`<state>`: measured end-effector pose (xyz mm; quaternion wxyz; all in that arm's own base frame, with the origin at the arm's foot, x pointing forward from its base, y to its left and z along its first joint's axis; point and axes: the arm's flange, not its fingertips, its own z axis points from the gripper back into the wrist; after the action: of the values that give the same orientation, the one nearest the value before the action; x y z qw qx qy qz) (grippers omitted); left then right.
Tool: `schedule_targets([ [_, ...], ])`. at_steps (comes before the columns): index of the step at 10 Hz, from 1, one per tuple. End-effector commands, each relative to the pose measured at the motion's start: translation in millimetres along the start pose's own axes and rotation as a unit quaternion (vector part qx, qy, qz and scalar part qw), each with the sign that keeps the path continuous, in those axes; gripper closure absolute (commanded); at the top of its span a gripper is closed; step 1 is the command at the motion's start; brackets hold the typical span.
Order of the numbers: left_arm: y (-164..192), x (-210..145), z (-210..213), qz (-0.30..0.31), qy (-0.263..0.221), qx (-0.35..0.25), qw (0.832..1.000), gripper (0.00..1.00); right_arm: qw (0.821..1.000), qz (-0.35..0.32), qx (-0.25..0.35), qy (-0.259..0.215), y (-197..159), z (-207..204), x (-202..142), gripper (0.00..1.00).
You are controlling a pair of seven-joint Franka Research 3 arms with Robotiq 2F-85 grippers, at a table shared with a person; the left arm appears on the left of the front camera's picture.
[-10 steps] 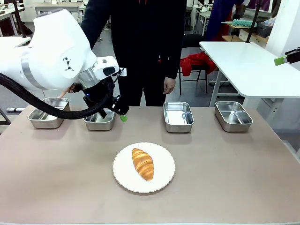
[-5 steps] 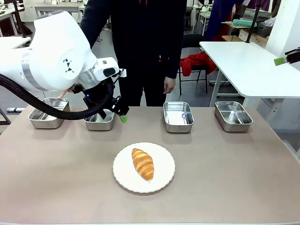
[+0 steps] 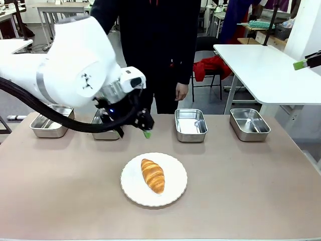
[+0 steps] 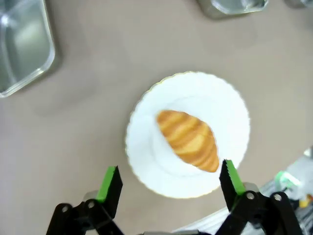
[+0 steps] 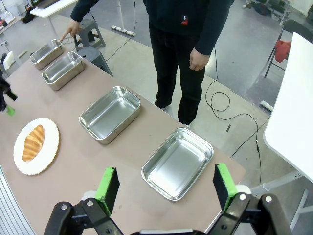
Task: Place the bread in the container.
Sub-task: Place the Butter Roll into the Airtight Container indicated by the human.
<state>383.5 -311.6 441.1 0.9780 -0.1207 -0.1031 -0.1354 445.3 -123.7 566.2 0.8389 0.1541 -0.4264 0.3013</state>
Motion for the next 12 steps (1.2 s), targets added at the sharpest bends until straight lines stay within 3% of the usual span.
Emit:
schedule_targets([
  [1, -28.2, -8.9, -14.6, 0.082, 0.008, 0.022, 0.996, 0.00, 1.000, 0.000, 0.002, -0.010, -0.2, -0.2, 1.2, 0.00],
  [4, -60.1, -31.3, -42.2, 0.200, 0.015, 0.047, 0.979, 0.00, 1.000, 0.000, 0.002, -0.010, -0.2, -0.2, 1.2, 0.00],
  [12, -68.8, -42.1, -92.1, 0.288, 0.027, 0.077, 0.954, 0.00, 1.000, 0.000, 0.002, -0.010, -0.2, -0.2, 1.2, 0.00],
])
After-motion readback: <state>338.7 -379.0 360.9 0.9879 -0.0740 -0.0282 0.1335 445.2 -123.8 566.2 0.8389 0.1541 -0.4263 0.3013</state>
